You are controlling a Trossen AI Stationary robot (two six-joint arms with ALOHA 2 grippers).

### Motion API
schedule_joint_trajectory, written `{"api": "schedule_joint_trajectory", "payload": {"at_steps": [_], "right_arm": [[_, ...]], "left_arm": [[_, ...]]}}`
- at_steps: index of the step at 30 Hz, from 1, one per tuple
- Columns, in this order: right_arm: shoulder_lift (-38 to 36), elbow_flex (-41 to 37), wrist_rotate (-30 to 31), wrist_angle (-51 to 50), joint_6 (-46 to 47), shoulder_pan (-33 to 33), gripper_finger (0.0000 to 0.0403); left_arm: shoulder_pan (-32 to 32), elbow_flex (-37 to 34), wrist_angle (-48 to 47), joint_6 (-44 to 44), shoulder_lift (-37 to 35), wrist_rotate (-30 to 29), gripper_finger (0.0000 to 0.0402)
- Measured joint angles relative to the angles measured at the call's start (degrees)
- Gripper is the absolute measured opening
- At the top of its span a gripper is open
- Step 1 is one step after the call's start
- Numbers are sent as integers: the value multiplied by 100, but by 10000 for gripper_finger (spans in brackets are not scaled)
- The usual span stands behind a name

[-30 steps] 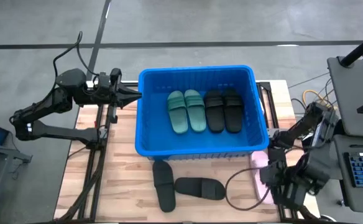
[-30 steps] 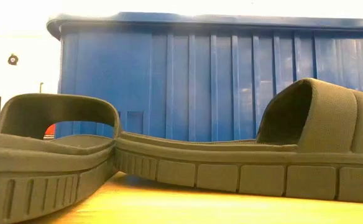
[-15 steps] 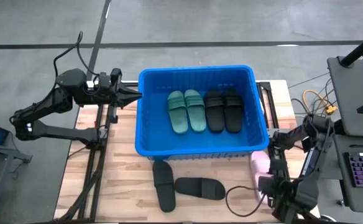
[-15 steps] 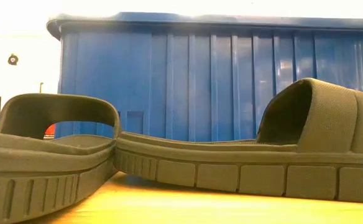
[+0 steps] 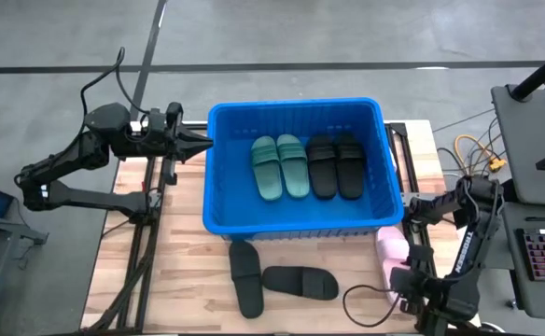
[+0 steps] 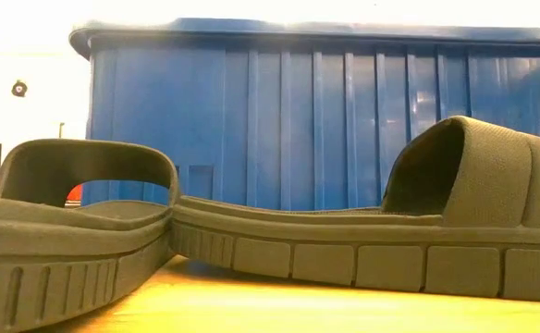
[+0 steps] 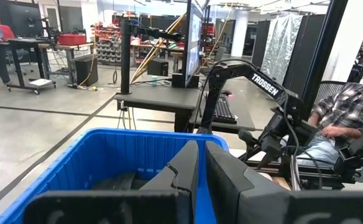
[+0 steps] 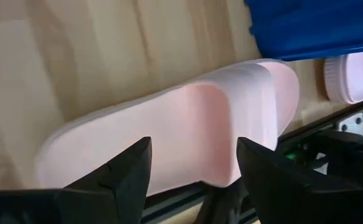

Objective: Pick and place slides into bin
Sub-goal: Put the bottom pink slide into the blue container

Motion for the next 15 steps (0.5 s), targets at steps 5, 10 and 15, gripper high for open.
{"api": "schedule_joint_trajectory", "payload": {"at_steps": [5,10,15], "right_arm": [[153,-421,58,11,239,-14,226],[216,-838,30,390,426,-22,226],[216,-1173,9,518,733,-61,226]], "left_arm": [[0,-17,-4,0,0,2,15],[0,-19,-4,0,-1,2,15],[0,-19,-3,0,-9,1,15]]}}
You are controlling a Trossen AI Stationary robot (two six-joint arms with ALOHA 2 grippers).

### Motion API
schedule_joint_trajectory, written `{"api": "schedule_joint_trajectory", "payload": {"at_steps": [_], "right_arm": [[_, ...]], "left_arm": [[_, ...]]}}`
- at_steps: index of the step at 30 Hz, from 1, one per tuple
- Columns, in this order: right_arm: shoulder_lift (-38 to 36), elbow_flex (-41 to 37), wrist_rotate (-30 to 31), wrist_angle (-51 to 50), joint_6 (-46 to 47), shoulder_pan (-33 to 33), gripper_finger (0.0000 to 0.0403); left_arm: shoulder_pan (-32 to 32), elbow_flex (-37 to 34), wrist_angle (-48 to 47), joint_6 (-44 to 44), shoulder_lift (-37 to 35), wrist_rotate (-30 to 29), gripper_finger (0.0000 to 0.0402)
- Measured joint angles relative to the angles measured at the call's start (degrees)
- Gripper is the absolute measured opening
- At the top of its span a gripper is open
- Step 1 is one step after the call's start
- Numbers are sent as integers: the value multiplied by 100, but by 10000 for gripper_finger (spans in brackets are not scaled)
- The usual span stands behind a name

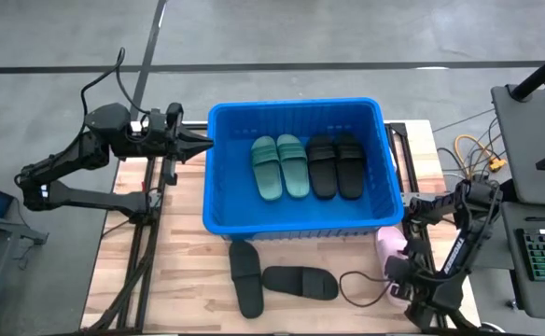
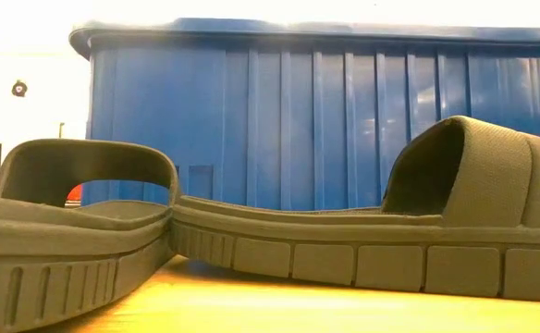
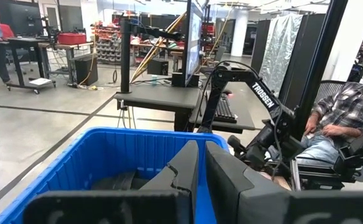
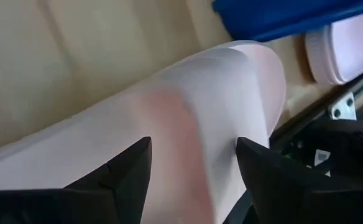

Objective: Pick and place slides into bin
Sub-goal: Put the bottom pink slide into the blue container

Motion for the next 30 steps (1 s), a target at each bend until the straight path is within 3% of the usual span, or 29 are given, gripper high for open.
{"api": "schedule_joint_trajectory", "payload": {"at_steps": [10,15,21,26,30], "right_arm": [[0,-343,1,-11,246,-13,213],[-2,-425,-2,-12,636,-11,146],[-3,-296,-252,40,641,-13,25],[-13,55,-218,52,572,-11,12],[-54,463,199,20,571,-11,10]], "left_arm": [[1,-2,0,0,37,-1,15],[2,-2,2,0,52,-3,15],[2,-4,5,2,86,-206,15],[4,-4,7,2,136,-336,15],[4,-4,7,2,195,-347,15]]}}
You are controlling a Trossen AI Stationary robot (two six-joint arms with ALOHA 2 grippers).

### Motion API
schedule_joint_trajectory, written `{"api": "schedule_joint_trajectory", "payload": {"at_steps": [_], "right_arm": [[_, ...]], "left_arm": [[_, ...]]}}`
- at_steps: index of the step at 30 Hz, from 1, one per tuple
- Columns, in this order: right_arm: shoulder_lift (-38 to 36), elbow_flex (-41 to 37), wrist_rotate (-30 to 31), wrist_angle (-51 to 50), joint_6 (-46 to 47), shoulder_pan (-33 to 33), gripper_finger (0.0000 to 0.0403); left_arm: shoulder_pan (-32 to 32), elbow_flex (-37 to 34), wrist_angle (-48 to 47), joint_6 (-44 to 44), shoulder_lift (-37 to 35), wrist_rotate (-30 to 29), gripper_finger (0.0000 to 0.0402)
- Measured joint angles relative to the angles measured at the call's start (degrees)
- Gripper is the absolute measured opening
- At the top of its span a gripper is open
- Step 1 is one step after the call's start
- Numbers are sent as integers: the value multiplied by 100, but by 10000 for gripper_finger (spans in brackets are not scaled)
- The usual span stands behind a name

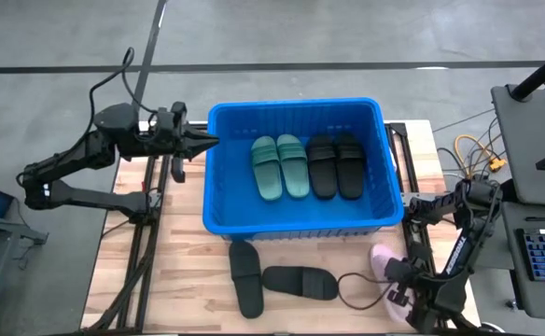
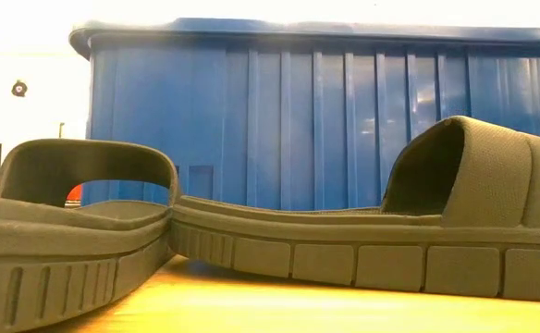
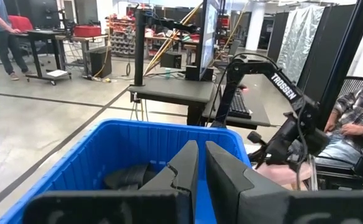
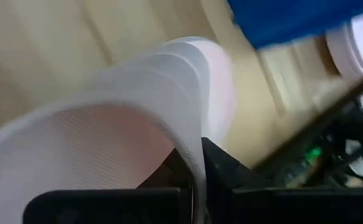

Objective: Pick and place slides into bin
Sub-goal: Put the bottom pink slide into the blue container

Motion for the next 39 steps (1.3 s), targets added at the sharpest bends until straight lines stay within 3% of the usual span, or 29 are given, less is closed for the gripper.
{"api": "schedule_joint_trajectory", "payload": {"at_steps": [6,11,17,22,31,34,39], "right_arm": [[-216,867,1216,-538,17,0,10],[-595,1818,2763,-1156,-61,0,9],[-1150,2744,4666,-1227,-839,-115,9],[-1496,3128,5614,-1216,-1388,-494,9],[-1738,3689,5708,-1066,-2678,-1838,9],[-1732,3948,5481,-471,-3839,-2327,9],[-1721,4118,4582,1083,-5885,-3326,9]], "left_arm": [[0,0,10,-1,41,-40,15],[0,0,262,0,43,-233,15],[2,0,738,-2,48,-240,15],[2,0,758,-2,54,-239,15],[2,0,735,-8,44,-240,15],[2,0,706,-6,24,-242,15],[2,0,688,229,-74,-249,15]]}}
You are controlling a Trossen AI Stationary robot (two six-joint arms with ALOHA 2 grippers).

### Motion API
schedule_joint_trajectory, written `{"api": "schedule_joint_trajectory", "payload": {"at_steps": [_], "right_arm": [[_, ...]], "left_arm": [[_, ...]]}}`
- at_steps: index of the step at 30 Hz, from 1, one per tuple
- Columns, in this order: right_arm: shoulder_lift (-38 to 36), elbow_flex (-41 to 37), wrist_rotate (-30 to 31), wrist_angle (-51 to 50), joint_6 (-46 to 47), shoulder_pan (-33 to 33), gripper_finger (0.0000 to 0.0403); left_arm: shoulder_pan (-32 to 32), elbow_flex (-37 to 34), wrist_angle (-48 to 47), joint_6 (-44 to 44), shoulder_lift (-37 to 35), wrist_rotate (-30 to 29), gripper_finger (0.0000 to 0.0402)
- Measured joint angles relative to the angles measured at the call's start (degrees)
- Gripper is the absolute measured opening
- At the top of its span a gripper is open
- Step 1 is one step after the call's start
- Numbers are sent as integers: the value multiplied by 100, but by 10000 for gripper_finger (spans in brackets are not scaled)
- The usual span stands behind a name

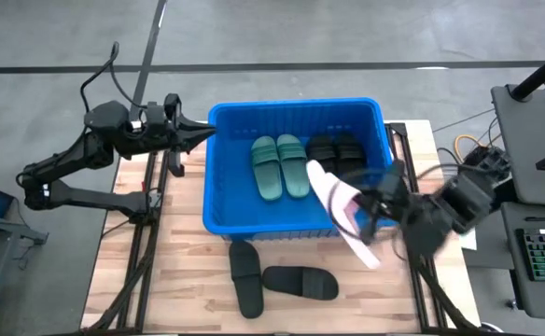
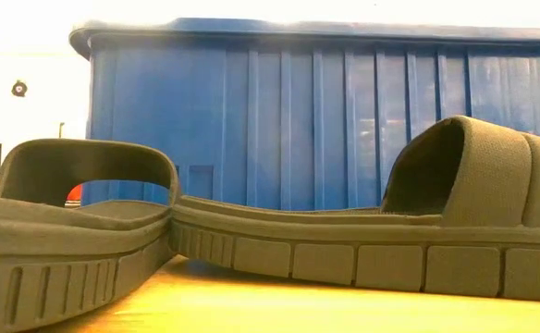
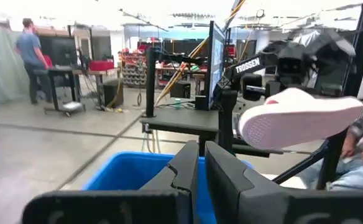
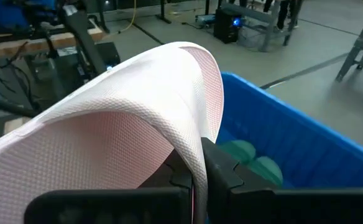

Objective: Pick and place slides into bin
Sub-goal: Put the bottom pink slide into the blue container

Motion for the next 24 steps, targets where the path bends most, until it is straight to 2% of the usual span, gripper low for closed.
{"api": "schedule_joint_trajectory", "payload": {"at_steps": [5,13,20,24], "right_arm": [[61,40,-873,996,-1279,-1107,9],[436,-12,-2483,2063,-2359,-2647,9],[1029,177,-3937,2158,-3052,-3688,9],[1430,396,-4463,2143,-3473,-4092,9]], "left_arm": [[0,0,-41,404,-191,-134,15],[0,2,-684,405,-467,-438,15],[0,2,-1267,405,-627,-437,15],[0,2,-1303,405,-658,-437,15]]}}
